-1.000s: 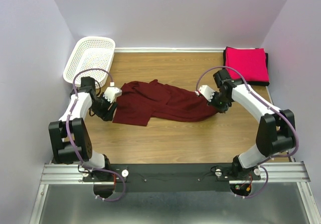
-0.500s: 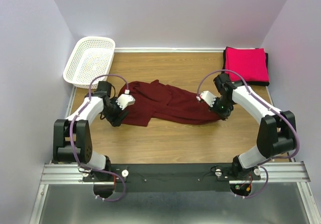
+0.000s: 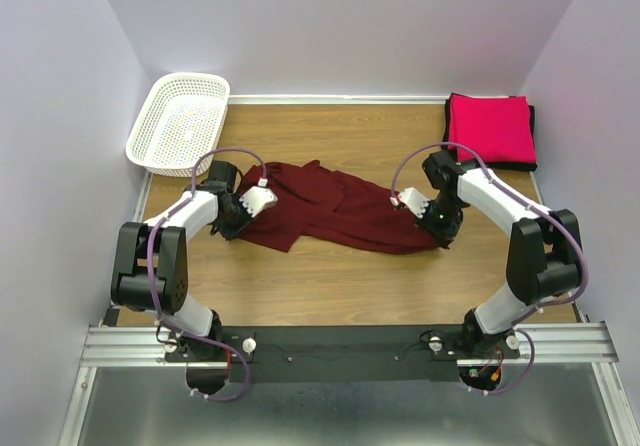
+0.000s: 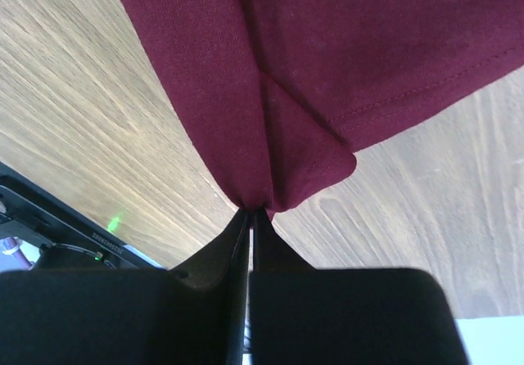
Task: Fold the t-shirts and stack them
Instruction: Flatten out the tshirt
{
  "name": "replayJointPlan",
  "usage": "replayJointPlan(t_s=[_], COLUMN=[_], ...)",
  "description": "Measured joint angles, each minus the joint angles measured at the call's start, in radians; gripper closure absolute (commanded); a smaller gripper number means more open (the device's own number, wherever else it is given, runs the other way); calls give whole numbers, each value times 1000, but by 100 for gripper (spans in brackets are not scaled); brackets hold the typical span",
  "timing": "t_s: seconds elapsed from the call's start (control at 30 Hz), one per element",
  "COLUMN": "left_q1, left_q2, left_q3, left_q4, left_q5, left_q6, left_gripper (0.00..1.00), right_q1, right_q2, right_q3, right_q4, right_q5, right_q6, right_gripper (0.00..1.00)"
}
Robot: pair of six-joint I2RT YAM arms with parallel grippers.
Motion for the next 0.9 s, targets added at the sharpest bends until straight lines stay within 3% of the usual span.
replayJointPlan(t_s=[0.07, 0.17, 0.53, 0.73, 0.9], left_q1=[-1, -1, 10, 127, 229], left_q2=[-4, -12, -13, -32, -87], left_q3=[-4, -10, 5, 182, 377], left_q4=[2, -1, -44, -176, -244], left_q5=[-4, -5, 1, 94, 183], left_q6=[3, 6, 8, 14, 11], left_gripper=[100, 100, 100, 100, 100], right_q1=[0, 0, 0, -23, -68], right_q2=[9, 18, 23, 10, -14], right_q3=[0, 0, -2, 44, 212], right_q4=[0, -3, 5, 5, 29], right_q5=[-2, -5, -5, 4, 11], right_q6=[1, 5, 7, 16, 35], right_gripper=[85, 96, 99, 99, 99])
